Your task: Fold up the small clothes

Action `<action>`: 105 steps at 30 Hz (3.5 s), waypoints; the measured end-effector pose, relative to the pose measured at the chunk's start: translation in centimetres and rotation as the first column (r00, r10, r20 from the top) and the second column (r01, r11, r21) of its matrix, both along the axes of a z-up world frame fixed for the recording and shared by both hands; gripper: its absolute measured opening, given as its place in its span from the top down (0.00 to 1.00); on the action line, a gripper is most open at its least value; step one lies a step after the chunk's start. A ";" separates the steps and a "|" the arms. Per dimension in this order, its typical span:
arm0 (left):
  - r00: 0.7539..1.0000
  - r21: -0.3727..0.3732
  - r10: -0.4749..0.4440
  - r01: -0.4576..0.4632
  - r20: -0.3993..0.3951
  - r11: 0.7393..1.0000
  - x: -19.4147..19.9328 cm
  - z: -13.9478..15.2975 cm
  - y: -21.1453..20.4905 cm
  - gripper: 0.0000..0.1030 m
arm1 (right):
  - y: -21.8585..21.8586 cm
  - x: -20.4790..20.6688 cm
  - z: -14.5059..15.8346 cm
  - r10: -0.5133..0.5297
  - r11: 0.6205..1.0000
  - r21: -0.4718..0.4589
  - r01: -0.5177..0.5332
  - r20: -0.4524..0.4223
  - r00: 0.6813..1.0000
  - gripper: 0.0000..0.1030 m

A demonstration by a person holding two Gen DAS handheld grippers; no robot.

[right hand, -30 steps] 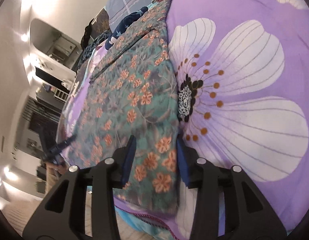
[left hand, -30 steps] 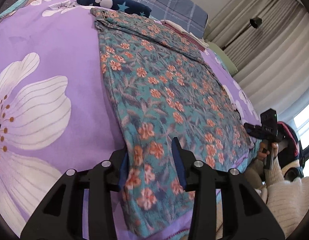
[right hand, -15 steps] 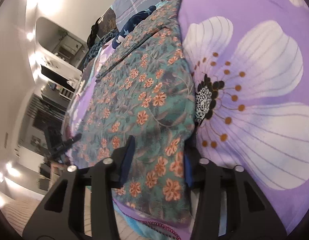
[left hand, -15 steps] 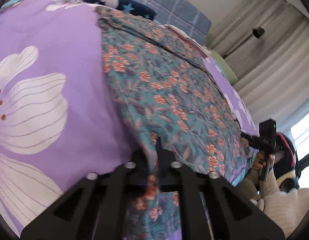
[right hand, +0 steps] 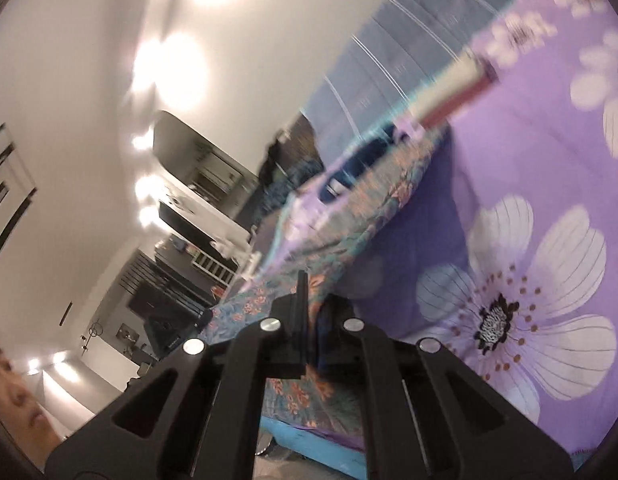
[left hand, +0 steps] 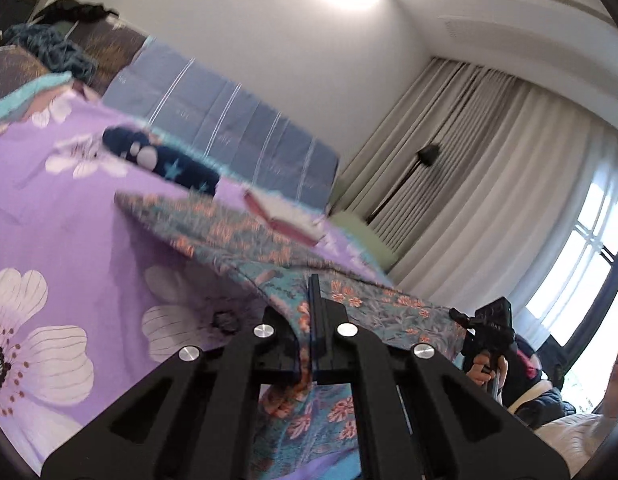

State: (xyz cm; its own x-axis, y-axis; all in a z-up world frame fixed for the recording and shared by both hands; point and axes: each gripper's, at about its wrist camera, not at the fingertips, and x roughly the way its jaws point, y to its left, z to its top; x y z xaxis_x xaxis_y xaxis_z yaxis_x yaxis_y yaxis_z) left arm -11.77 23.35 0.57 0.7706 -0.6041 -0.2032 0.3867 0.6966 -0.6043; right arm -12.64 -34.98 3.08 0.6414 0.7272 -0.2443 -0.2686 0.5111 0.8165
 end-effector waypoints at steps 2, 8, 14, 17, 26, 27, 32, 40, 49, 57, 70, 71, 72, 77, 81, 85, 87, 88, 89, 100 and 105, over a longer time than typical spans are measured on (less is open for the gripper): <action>1.000 0.003 0.018 -0.019 0.022 1.000 -2.2 1.1 0.0 0.97 | -0.6 -2.8 2.0 -0.019 0.999 -0.031 0.021 0.076 0.997 0.97; 0.996 0.001 0.023 -0.023 -0.081 1.000 -1.0 -1.0 -0.2 0.96 | -0.9 -2.1 0.7 -0.067 0.992 -0.103 0.067 0.003 0.998 0.96; 0.977 0.011 0.013 -0.011 -0.215 1.000 4.7 -4.0 -0.4 0.96 | 0.6 4.7 -4.0 -0.084 0.992 -0.107 0.068 -0.151 0.985 0.96; 0.973 0.054 0.011 0.001 -0.230 0.999 8.6 -3.3 -0.1 0.96 | 0.9 8.7 -4.8 -0.094 0.991 -0.114 0.075 -0.179 0.979 0.96; 0.923 0.164 0.095 -0.035 -0.374 0.986 23.9 -8.6 1.1 0.96 | 1.8 23.4 -11.5 -0.164 0.970 -0.223 0.096 -0.312 0.936 0.93; 0.902 0.181 0.105 -0.031 -0.418 0.983 25.2 -10.5 1.0 0.96 | 1.9 24.0 -12.5 -0.168 0.970 -0.227 0.092 -0.342 0.925 0.93; 0.882 0.168 0.104 -0.029 -0.460 0.985 26.2 -13.4 1.6 0.96 | 1.6 25.2 -15.9 -0.146 0.974 -0.217 0.062 -0.399 0.905 0.93; 0.898 0.192 0.116 -0.036 -0.425 0.981 22.8 -10.9 1.8 0.69 | 1.2 22.9 -14.1 -0.092 0.960 -0.281 -0.011 -0.350 0.932 0.72; 0.883 0.219 0.079 0.027 -0.462 0.975 21.1 -10.4 0.6 0.92 | 2.3 20.8 -11.5 -0.071 0.918 -0.396 -0.025 -0.225 0.972 0.95; 0.915 0.252 0.245 -0.167 -0.321 0.953 29.5 -6.4 2.1 0.83 | 0.7 30.0 -11.0 -0.176 0.961 -0.261 0.096 -0.305 0.936 0.87; 0.840 0.442 0.279 -0.052 -0.465 0.895 34.7 -12.4 1.6 0.41 | 2.1 34.2 -14.5 -0.109 0.893 -0.447 -0.053 -0.329 0.938 0.52; 0.842 0.444 0.275 -0.049 -0.463 0.895 34.9 -12.7 1.6 0.41 | 2.4 34.6 -15.0 -0.104 0.885 -0.460 -0.067 -0.337 0.936 0.52; 0.850 0.449 0.274 -0.049 -0.450 0.892 35.0 -12.6 1.5 0.45 | 2.8 35.0 -15.3 -0.102 0.878 -0.472 -0.074 -0.337 0.936 0.53; 0.895 0.418 0.237 -0.063 -0.379 0.906 34.3 -10.3 0.9 0.98 | 2.7 35.2 -14.0 -0.110 0.902 -0.432 -0.017 -0.265 0.958 0.96; 0.931 0.442 0.252 -0.115 -0.264 0.890 33.6 -7.0 0.8 0.98 | 2.4 34.6 -10.7 -0.095 0.913 -0.407 0.031 -0.139 0.986 0.96; 0.905 0.498 0.305 -0.126 -0.297 0.858 35.9 -8.4 1.3 0.96 | 2.9 37.3 -13.1 -0.099 0.902 -0.433 -0.005 -0.216 0.971 0.94; 0.873 0.505 0.303 -0.077 -0.382 0.860 37.1 -10.7 1.3 0.85 | 3.3 38.6 -15.9 -0.105 0.882 -0.467 -0.056 -0.312 0.944 0.89; 0.854 0.515 0.310 -0.058 -0.419 0.855 37.3 -11.9 1.3 0.77 | 3.4 38.7 -16.7 -0.114 0.877 -0.477 -0.064 -0.334 0.936 0.89; 0.845 0.525 0.319 -0.053 -0.430 0.849 37.1 -12.5 1.3 0.75 | 3.3 38.6 -17.4 -0.113 0.878 -0.473 -0.071 -0.350 0.930 0.89; 0.954 0.551 0.126 0.047 -0.272 0.833 28.5 -5.3 -7.4 0.57 | -0.7 30.8 -14.2 -0.094 0.898 -0.437 -0.057 -0.315 0.944 0.80; 0.928 0.500 -0.213 0.347 -0.306 0.793 23.2 -5.8 -20.5 0.50 | -1.2 28.4 -14.5 -0.039 0.911 -0.399 -0.108 -0.343 0.939 0.84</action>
